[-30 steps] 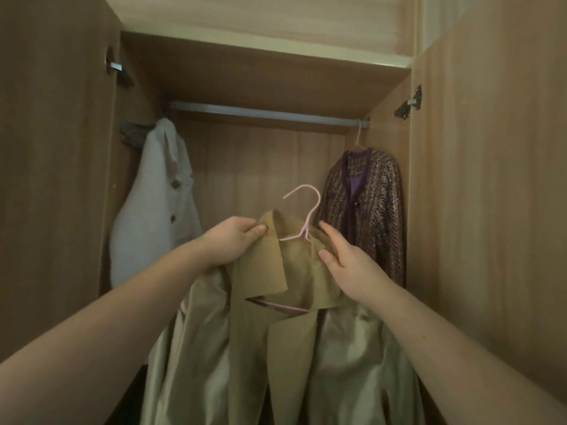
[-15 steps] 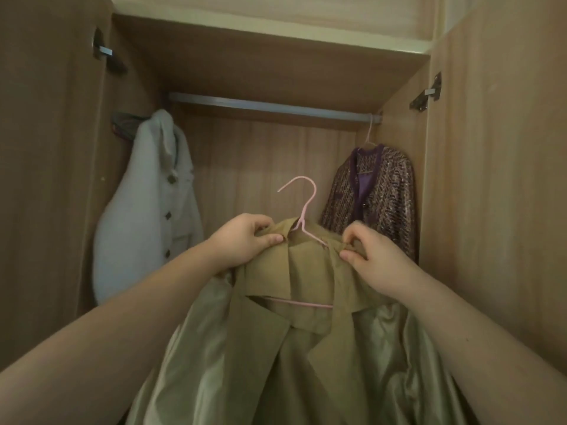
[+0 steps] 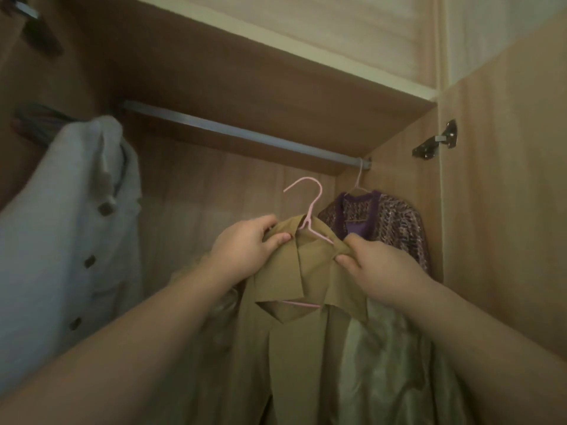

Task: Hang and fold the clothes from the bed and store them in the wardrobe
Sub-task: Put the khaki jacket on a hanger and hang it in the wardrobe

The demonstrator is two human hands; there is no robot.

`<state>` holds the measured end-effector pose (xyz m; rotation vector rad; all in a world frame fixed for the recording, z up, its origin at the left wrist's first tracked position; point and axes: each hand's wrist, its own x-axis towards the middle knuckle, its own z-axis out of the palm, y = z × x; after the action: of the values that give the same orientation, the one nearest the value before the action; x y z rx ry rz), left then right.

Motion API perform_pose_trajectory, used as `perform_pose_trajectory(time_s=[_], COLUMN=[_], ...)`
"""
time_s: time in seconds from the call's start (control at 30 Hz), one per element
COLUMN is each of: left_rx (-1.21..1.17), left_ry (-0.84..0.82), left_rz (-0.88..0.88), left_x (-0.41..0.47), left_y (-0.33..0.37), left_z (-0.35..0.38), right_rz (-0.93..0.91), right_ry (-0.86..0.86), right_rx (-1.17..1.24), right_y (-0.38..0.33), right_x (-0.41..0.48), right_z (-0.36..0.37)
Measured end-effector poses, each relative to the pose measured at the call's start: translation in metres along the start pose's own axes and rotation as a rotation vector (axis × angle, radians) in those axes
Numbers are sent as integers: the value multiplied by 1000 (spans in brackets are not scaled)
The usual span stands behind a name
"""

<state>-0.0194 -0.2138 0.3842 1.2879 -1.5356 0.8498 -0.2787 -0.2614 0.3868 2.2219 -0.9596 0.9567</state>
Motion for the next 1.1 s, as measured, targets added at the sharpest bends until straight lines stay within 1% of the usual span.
perform_pose_trajectory(time_s=[0.07,0.13,0.2,0.27,0.4,0.5,0.57,0.63,0.83,0.93,1.03,1.1], left_rx=[40,55,16,-57,-155,-200,-177,-145,-182,-219,-296,-280], left_ry=[7,53,109,131,79,28,-6,-6,-90,-150,-217,-207], left_rz=[43,66,72,67,157,225,282,320,258,239,194,176], left_x=[29,56,79,96,122,147,171,198,267,292,291,274], left_y=[-11,-19,-25,-34,-56,-69,-74,-75,-65,-62,-72,-81], left_z=[16,37,60,84,134,166,185,202,238,250,266,274], right_rz=[14,60,113,182,313,342,366,386,428,451,433,409], right_ry=[76,153,185,188,192,158,157,191,236,192,110,117], right_rx=[-101,-134,-184,-236,-287,-341,-381,-421,-437,-443,-526,-565], right_y=[4,11,17,24,44,62,72,82,116,128,128,126], right_x=[26,53,78,99,141,171,188,205,255,278,289,286], right_z=[3,9,19,30,43,41,39,40,46,51,70,83])
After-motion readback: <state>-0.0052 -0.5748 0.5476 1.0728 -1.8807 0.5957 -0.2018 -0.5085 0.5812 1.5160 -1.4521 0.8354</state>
